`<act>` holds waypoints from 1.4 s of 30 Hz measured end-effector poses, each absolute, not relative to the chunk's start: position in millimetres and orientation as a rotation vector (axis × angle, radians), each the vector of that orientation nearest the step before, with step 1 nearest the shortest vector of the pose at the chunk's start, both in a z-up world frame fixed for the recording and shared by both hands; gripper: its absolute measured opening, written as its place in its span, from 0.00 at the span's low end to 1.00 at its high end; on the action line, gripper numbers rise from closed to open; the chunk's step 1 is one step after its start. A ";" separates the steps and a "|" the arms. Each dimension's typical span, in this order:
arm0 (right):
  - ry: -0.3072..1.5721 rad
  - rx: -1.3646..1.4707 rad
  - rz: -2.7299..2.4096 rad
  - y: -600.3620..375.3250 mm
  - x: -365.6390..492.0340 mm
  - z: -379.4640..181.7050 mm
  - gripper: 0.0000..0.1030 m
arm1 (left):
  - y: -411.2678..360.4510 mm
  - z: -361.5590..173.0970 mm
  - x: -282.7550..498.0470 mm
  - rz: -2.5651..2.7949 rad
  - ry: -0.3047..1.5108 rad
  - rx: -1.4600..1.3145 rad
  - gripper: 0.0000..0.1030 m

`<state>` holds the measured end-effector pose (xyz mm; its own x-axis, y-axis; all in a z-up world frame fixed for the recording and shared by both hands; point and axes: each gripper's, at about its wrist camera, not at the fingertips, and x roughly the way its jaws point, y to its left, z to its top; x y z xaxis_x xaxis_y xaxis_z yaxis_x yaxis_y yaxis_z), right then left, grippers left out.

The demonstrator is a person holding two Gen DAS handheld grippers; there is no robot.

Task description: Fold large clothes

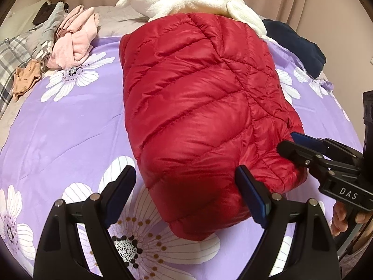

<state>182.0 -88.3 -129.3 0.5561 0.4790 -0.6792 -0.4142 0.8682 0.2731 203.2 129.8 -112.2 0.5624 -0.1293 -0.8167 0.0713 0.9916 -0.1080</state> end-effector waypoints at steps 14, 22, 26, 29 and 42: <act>0.802 0.082 0.527 -93.8 173.0 -119.8 0.46 | 134.4 -102.6 189.9 -0.103 0.951 -0.062 0.85; 0.795 0.084 0.525 -98.7 168.8 -117.1 0.46 | 138.2 -101.4 183.3 -0.090 0.953 -0.063 0.86; 0.800 0.084 0.522 -99.2 168.2 -117.5 0.46 | 138.3 -102.1 182.5 -0.089 0.957 -0.066 0.86; 0.803 0.085 0.521 -99.0 167.7 -118.0 0.46 | 138.3 -102.0 182.3 -0.087 0.958 -0.066 0.86; 0.821 0.088 0.517 -97.7 165.7 -122.6 0.46 | 138.5 -106.4 186.9 -0.091 0.975 -0.069 0.86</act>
<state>165.7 -97.7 -122.6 0.5653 0.4725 -0.6762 -0.4060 0.8729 0.2705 186.9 138.5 -106.4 0.5575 -0.1076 -0.8231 0.0458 0.9940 -0.0989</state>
